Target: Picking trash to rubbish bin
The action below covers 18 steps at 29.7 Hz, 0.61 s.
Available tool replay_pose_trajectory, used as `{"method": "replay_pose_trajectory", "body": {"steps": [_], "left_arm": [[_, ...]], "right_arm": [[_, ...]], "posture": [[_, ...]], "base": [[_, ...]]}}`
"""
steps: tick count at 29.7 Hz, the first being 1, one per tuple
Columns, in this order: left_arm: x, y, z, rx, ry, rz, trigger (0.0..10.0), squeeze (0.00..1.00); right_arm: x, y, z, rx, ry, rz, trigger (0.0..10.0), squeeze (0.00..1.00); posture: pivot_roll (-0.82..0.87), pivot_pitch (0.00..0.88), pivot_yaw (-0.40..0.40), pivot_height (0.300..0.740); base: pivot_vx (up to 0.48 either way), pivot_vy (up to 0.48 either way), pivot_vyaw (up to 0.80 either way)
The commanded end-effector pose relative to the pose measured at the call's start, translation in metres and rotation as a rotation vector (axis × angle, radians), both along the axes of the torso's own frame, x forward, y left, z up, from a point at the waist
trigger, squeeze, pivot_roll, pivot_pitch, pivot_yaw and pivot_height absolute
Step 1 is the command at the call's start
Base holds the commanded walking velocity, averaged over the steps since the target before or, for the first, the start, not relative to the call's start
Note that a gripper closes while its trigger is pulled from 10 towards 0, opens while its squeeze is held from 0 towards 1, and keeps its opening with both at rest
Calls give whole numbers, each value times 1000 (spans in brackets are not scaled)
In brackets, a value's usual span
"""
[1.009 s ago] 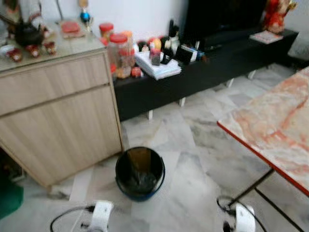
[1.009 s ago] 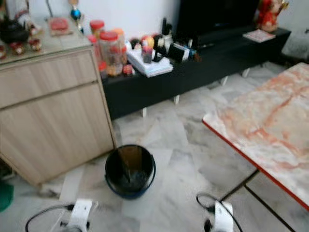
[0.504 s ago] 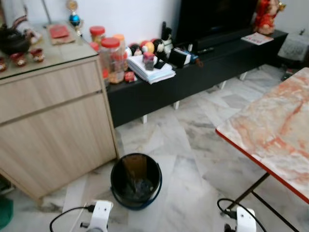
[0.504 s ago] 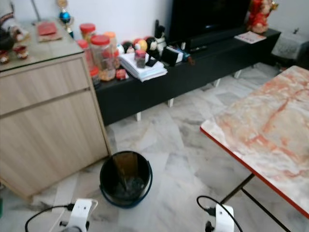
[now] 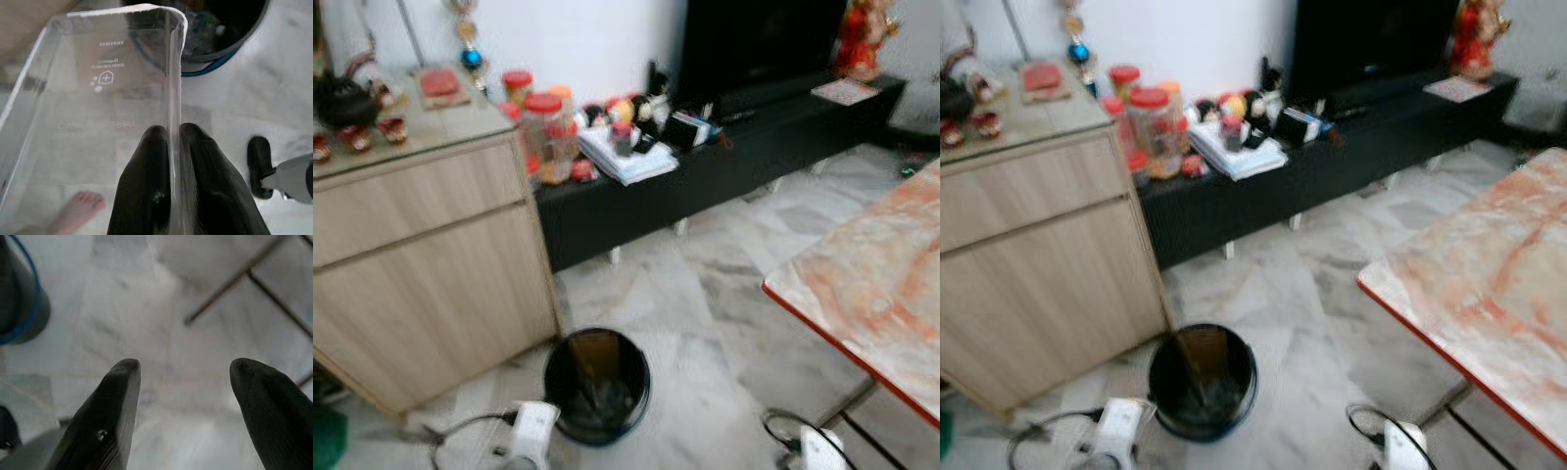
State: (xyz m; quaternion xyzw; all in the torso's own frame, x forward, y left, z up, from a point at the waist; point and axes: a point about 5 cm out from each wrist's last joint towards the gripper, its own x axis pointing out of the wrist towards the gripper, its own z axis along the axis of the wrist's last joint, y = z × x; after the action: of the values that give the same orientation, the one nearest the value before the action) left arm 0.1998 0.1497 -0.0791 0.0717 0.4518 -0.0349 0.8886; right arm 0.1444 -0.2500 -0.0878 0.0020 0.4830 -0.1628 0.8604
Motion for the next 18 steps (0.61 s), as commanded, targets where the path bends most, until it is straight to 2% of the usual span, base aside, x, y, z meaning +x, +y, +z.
{"method": "replay_pose_trajectory", "body": {"steps": [1, 4, 18], "left_arm": [[-8, 14, -4, 34, 32, 17, 10000, 0], [-9, 14, -4, 34, 35, 15, 10000, 0], [-7, 13, -3, 29, 30, 22, 10000, 0]], "right_arm": [[14, 9, 3, 14, -37, 33, 10000, 0], [15, 9, 3, 16, -37, 31, 10000, 0], [14, 9, 3, 18, -37, 13, 10000, 0]], "posture": [[-66, 6, -61, 740], [-66, 6, -61, 740], [-66, 36, -65, 740]], "base": [[274, 0, 800], [274, 0, 800], [272, 0, 0]]}}
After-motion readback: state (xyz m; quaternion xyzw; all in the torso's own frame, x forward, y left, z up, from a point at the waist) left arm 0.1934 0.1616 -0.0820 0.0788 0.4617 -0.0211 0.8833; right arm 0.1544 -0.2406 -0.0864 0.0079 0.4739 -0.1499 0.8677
